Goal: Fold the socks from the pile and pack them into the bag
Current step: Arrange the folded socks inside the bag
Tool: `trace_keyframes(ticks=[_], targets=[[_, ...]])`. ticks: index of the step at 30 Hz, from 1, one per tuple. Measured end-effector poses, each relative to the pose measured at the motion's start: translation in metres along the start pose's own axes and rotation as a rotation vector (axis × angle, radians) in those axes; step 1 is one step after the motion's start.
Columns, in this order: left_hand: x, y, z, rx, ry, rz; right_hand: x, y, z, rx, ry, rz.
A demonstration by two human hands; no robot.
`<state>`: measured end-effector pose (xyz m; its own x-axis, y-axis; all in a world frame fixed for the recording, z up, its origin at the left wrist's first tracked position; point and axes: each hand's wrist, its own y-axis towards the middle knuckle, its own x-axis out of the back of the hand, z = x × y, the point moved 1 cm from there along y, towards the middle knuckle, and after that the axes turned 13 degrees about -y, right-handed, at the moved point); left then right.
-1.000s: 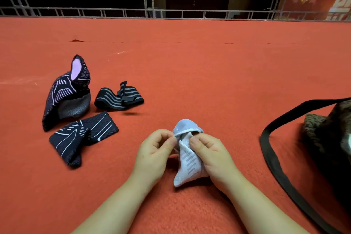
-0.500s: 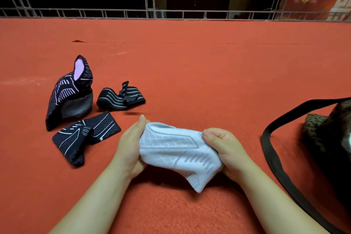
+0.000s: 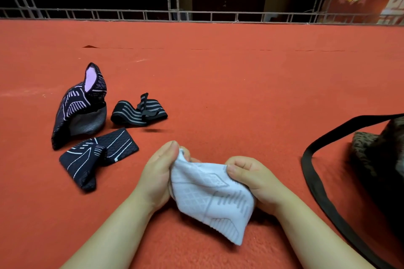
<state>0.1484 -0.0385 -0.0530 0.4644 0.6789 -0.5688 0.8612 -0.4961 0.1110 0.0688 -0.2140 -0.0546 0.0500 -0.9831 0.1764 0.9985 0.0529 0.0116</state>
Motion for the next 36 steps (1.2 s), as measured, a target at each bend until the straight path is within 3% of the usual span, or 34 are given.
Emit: trace_keyframes(ticks=[3, 7, 12, 15, 23, 31, 36], targets=[[0.001, 0.008, 0.003, -0.220, 0.392, -0.281, -0.003, 0.002, -0.001, -0.009, -0.005, -0.017], [0.006, 0.011, 0.003, -0.259, 0.469, -0.334, -0.007, 0.003, -0.004, -0.043, 0.021, -0.063], [0.011, 0.010, 0.009, -0.002, 0.264, -0.138, 0.003, 0.005, -0.004, -0.079, 0.340, -0.248], [0.008, 0.006, 0.020, 0.134, 0.195, 0.001, 0.009, 0.007, -0.005, -0.154, 0.511, -0.263], [0.003, 0.012, 0.004, -0.078, -0.013, -0.106, 0.017, 0.005, 0.000, -0.144, 0.449, -0.293], [0.005, 0.009, -0.010, -0.136, -0.085, -0.204, 0.000, -0.006, 0.007, -0.172, 0.142, 0.032], [0.009, 0.010, -0.012, -0.166, -0.054, -0.285, -0.001, -0.003, 0.000, -0.213, 0.168, -0.018]])
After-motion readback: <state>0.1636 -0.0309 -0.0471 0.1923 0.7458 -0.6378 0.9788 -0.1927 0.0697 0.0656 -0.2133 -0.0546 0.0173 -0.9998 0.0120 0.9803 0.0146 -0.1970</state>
